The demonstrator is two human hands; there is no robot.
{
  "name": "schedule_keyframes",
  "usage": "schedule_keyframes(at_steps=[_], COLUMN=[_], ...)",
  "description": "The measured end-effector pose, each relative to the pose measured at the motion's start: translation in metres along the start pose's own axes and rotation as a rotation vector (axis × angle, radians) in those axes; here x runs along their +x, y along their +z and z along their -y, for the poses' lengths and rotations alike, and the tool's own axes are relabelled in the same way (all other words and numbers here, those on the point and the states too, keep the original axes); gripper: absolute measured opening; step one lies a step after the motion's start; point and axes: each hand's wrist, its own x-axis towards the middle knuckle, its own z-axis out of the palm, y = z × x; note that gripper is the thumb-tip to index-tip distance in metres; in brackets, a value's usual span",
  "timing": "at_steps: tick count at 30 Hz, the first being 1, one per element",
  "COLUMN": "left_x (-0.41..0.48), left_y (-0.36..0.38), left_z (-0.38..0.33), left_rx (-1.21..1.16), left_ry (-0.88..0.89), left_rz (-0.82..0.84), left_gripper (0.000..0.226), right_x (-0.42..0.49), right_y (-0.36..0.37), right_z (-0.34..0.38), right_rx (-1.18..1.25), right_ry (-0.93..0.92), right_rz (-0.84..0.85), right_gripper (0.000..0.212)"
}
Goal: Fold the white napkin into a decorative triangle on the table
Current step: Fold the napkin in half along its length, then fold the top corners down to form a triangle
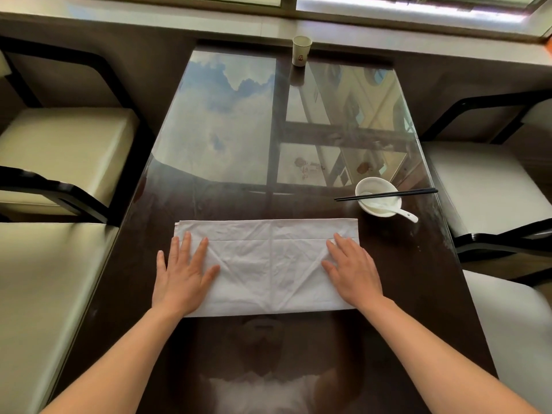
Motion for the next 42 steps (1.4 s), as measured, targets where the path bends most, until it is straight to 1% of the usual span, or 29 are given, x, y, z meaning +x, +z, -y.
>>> schedule_keyframes(at_steps=[3,6,9,11,14,17,21,24,27,33,40,42], left_x=[-0.006,-0.024,-0.052,-0.071,-0.094,-0.107,-0.117,-0.121,-0.124,-0.127,-0.131,-0.136], left_y=[-0.006,-0.014,-0.015,-0.011,-0.001,0.010,0.023,0.027,0.029,0.034,0.036,0.038], left_z=[-0.005,-0.017,-0.040,-0.059,-0.087,-0.110,-0.122,-0.122,-0.120,-0.118,-0.121,-0.121], left_rx=[0.008,-0.037,-0.170,-0.216,-0.228,-0.192,-0.128,-0.075,-0.049,-0.047,-0.027,-0.030], left_ry=[-0.023,0.012,0.161,0.280,0.425,0.512,0.522,0.536,0.545,0.532,0.486,0.476], left_rz=[-0.003,-0.111,-0.210,-0.246,-0.203,-0.122,-0.056,-0.052,-0.034,-0.020,-0.055,-0.058], left_gripper=[0.077,0.070,0.055,0.054,0.055,0.060,0.063,0.063,0.063,0.064,0.064,0.064], right_x=[-0.006,-0.020,-0.040,-0.052,-0.065,-0.071,-0.074,-0.077,-0.078,-0.078,-0.082,-0.082], right_y=[-0.004,-0.008,-0.008,-0.006,-0.003,-0.003,-0.006,-0.008,-0.008,-0.008,-0.014,-0.017], right_z=[-0.002,-0.009,-0.020,-0.027,-0.032,-0.034,-0.037,-0.038,-0.040,-0.040,-0.041,-0.042], right_rx=[0.050,0.147,0.278,0.339,0.393,0.412,0.441,0.602,0.748,1.073,1.231,1.229], right_ry=[0.018,0.096,0.210,0.280,0.390,0.449,0.523,0.621,0.666,0.687,0.656,0.620], right_rz=[-0.035,-0.119,-0.182,-0.185,-0.138,-0.127,-0.074,-0.038,-0.046,-0.104,-0.120,-0.124], right_gripper=[0.056,0.051,0.044,0.040,0.041,0.039,0.037,0.029,0.026,0.026,0.030,0.030])
